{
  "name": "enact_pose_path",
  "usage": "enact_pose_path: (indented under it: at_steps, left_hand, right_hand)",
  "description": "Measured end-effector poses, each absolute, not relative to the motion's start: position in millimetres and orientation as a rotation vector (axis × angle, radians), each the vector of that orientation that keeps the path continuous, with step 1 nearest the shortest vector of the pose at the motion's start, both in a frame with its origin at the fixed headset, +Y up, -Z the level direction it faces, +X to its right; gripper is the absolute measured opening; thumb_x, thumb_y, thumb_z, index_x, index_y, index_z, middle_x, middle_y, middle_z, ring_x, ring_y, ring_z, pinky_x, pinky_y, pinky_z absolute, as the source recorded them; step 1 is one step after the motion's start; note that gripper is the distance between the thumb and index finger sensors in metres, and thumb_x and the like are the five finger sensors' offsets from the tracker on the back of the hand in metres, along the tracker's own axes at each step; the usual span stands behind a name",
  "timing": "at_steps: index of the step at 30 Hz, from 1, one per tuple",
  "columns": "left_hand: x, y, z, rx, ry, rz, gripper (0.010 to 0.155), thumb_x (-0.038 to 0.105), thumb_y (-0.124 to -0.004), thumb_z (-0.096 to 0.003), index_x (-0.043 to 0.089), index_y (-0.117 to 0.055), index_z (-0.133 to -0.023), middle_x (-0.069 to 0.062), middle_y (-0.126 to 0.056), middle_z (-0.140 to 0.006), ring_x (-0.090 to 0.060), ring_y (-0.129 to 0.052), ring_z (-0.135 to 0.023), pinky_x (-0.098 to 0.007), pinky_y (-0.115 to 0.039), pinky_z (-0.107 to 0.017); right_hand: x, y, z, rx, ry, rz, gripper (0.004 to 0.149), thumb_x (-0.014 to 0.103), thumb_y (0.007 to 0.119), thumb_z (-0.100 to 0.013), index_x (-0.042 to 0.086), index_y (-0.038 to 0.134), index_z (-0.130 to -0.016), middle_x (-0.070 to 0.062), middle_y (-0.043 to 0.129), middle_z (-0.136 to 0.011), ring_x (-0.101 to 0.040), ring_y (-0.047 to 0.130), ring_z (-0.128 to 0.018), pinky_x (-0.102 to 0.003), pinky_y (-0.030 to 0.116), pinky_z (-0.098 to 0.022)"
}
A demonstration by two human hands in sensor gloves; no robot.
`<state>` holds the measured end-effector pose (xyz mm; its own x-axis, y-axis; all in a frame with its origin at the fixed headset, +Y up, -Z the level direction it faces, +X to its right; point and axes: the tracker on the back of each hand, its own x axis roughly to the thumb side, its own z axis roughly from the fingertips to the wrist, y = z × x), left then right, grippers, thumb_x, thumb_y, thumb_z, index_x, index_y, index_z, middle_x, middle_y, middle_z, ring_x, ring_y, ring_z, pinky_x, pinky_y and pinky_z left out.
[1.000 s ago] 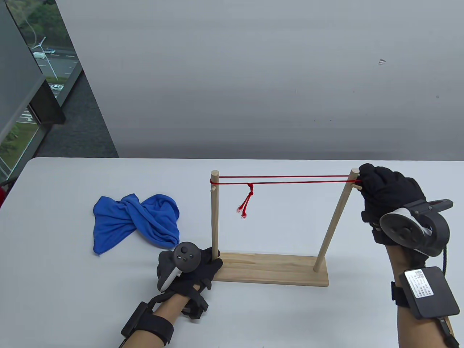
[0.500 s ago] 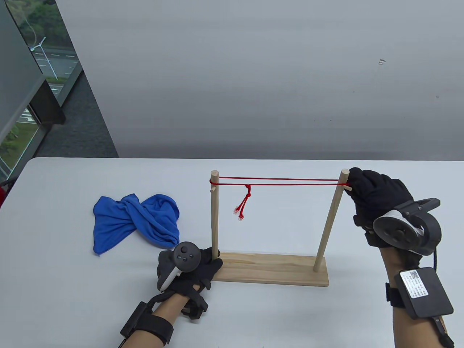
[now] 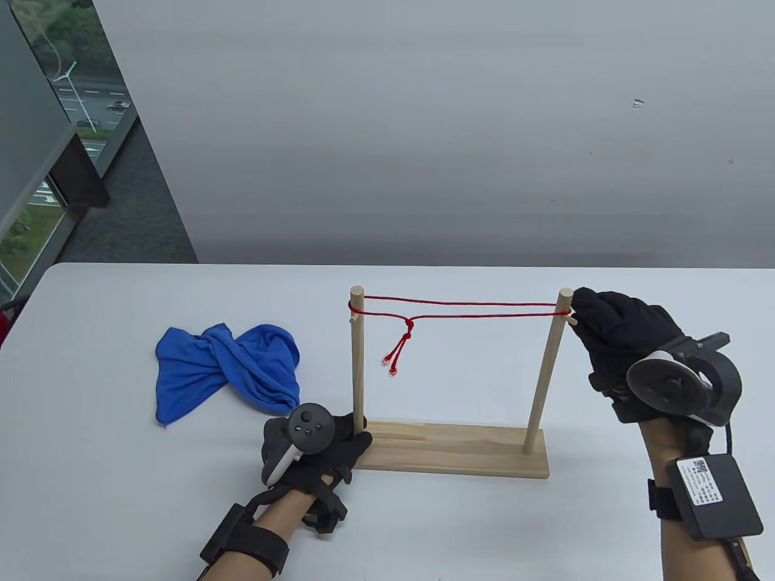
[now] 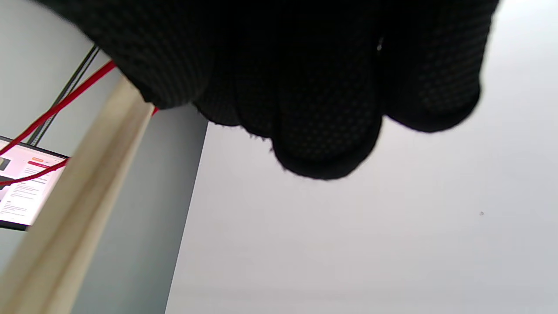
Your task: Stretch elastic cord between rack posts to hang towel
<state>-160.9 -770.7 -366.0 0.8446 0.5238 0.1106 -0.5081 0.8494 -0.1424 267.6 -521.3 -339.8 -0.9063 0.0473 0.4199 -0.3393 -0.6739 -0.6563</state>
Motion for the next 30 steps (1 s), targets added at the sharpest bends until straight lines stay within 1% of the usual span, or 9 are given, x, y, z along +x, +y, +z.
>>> enact_pose_path:
  at_steps: [3,4,6,9,13,18,22,26,30]
  left_hand:
    - [-161.5,-770.9,-366.5,-0.114,-0.148,0.553,0.051,0.052,-0.093,-0.0423,0.032,-0.085,-0.088,0.009,-0.099,-0.085,-0.024,-0.088,-0.087,-0.062,-0.056,-0.076]
    - [-161.5,-770.8,-366.3,-0.113,-0.148,0.554,0.051,0.052,-0.093,-0.042,0.032,-0.085,-0.088,0.009,-0.1,-0.085,-0.024,-0.088,-0.087,-0.062,-0.056,-0.076]
    - [-161.9,-770.9,-366.5,-0.113,-0.147,0.556,0.051,0.052,-0.093,-0.0414,0.032,-0.085,-0.088,0.009,-0.1,-0.085,-0.025,-0.088,-0.087,-0.062,-0.056,-0.076]
    - [-162.1,-770.7,-366.3,-0.113,-0.148,0.559,0.053,0.051,-0.093,-0.0402,0.031,-0.085,-0.088,0.008,-0.1,-0.086,-0.025,-0.088,-0.087,-0.063,-0.056,-0.075]
    - [-164.8,-770.5,-365.9,-0.104,-0.153,0.583,0.054,0.049,-0.093,-0.0387,0.029,-0.086,-0.089,0.006,-0.1,-0.086,-0.028,-0.088,-0.087,-0.065,-0.055,-0.074]
    - [-173.9,-769.3,-366.0,-0.105,-0.134,0.664,0.06,0.051,-0.094,-0.0359,0.025,-0.087,-0.089,0.001,-0.1,-0.087,-0.035,-0.09,-0.086,-0.068,-0.054,-0.072]
    - [-179.6,-763.1,-365.2,-0.108,-0.138,0.665,0.062,0.054,-0.095,-0.0345,0.025,-0.087,-0.089,0.0,-0.099,-0.089,-0.036,-0.088,-0.088,-0.069,-0.052,-0.073]
    - [-189.0,-756.7,-365.5,-0.09,-0.117,0.656,0.057,0.054,-0.094,-0.0357,0.026,-0.09,-0.086,0.0,-0.101,-0.086,-0.036,-0.088,-0.087,-0.068,-0.053,-0.073]
    - [-201.1,-749.7,-365.6,-0.032,-0.079,0.648,0.048,0.051,-0.094,-0.0364,0.026,-0.095,-0.078,0.0,-0.104,-0.079,-0.035,-0.091,-0.083,-0.066,-0.056,-0.072]
  right_hand:
    - [269.9,-527.3,-338.0,0.443,-1.068,2.692,0.044,0.039,0.079,-0.043,0.018,0.081,-0.081,-0.01,0.09,-0.069,-0.026,0.103,-0.046,-0.05,0.084,-0.04]
    - [271.4,-531.6,-336.8,0.364,-0.999,2.732,0.046,0.04,0.078,-0.043,0.019,0.08,-0.084,-0.01,0.088,-0.073,-0.026,0.102,-0.051,-0.052,0.082,-0.043]
    - [273.5,-540.4,-334.9,0.327,-0.876,2.746,0.051,0.042,0.076,-0.044,0.02,0.073,-0.09,-0.011,0.083,-0.082,-0.03,0.098,-0.062,-0.057,0.077,-0.05]
    - [277.8,-560.6,-329.9,0.252,-0.72,2.705,0.058,0.046,0.076,-0.044,0.019,0.067,-0.095,-0.015,0.075,-0.092,-0.035,0.092,-0.074,-0.066,0.068,-0.056]
    - [282.4,-592.4,-322.1,0.213,-0.572,2.708,0.061,0.048,0.074,-0.045,0.019,0.063,-0.098,-0.016,0.067,-0.098,-0.038,0.084,-0.084,-0.071,0.058,-0.06]
    - [286.5,-629.6,-312.8,0.153,-0.508,2.679,0.062,0.049,0.073,-0.046,0.019,0.062,-0.098,-0.017,0.066,-0.099,-0.039,0.082,-0.085,-0.072,0.056,-0.06]
    - [290.9,-660.1,-310.9,0.111,-0.438,2.653,0.061,0.049,0.073,-0.046,0.017,0.063,-0.097,-0.017,0.066,-0.098,-0.039,0.082,-0.084,-0.071,0.057,-0.059]
    - [294.0,-694.3,-310.8,0.044,-0.345,2.587,0.061,0.048,0.072,-0.046,0.015,0.063,-0.097,-0.018,0.066,-0.097,-0.04,0.081,-0.083,-0.071,0.057,-0.059]
    - [295.8,-718.5,-311.9,0.017,-0.24,2.571,0.059,0.047,0.072,-0.047,0.013,0.066,-0.094,-0.019,0.067,-0.096,-0.041,0.082,-0.082,-0.071,0.057,-0.058]
